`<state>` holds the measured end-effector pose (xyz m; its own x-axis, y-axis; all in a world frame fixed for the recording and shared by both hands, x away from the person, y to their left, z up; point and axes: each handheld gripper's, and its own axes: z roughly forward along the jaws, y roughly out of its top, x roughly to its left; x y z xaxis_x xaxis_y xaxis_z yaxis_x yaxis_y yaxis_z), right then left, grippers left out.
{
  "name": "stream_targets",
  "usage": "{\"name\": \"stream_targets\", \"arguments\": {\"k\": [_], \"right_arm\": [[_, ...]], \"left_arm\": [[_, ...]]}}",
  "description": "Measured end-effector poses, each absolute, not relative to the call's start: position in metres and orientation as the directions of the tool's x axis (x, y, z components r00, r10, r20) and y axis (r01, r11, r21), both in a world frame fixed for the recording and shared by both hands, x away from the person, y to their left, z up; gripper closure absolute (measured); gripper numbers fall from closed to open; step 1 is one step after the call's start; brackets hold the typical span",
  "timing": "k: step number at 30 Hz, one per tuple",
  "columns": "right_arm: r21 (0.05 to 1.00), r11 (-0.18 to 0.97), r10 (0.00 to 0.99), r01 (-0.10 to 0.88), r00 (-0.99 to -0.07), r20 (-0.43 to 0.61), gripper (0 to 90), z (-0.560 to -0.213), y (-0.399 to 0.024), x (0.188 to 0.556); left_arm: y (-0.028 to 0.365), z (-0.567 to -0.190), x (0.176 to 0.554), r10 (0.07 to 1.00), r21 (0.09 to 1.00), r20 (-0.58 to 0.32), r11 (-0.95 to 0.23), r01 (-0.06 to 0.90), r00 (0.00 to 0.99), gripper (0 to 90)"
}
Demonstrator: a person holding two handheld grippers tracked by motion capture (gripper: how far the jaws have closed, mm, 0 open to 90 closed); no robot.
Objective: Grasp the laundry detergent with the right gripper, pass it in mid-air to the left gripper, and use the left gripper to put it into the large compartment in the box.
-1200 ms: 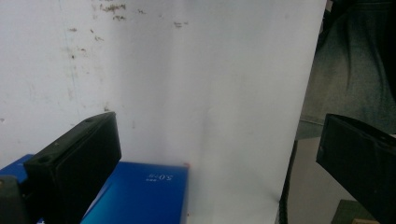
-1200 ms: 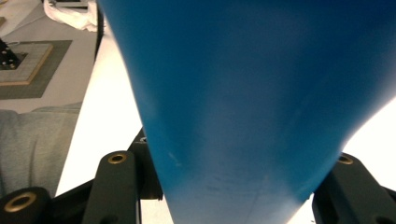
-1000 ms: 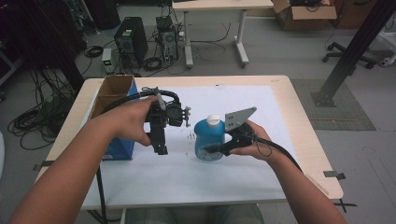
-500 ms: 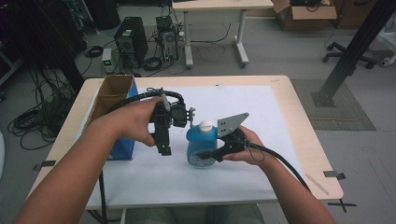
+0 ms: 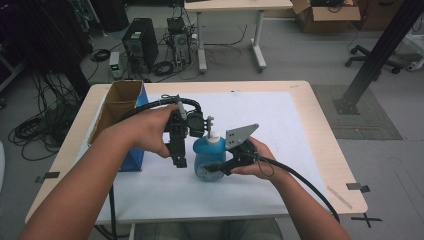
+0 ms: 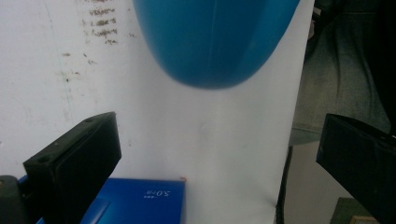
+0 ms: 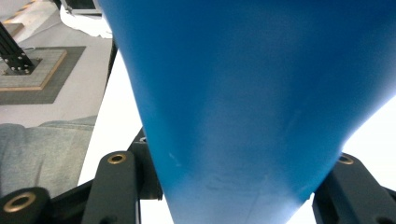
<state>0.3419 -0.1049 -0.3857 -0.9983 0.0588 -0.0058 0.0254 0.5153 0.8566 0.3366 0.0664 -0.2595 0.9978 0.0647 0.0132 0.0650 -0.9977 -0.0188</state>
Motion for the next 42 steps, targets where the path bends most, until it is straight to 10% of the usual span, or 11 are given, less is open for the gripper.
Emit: {"name": "stream_targets", "arguments": {"k": [42], "right_arm": [[0.858,0.514,0.042,0.015,-0.999,-0.007,45.4,-0.387,-0.058,0.334]], "left_arm": [[0.061,-0.263,0.332,0.043,-0.018,0.022,-0.999,0.043,0.999,0.2]]}}
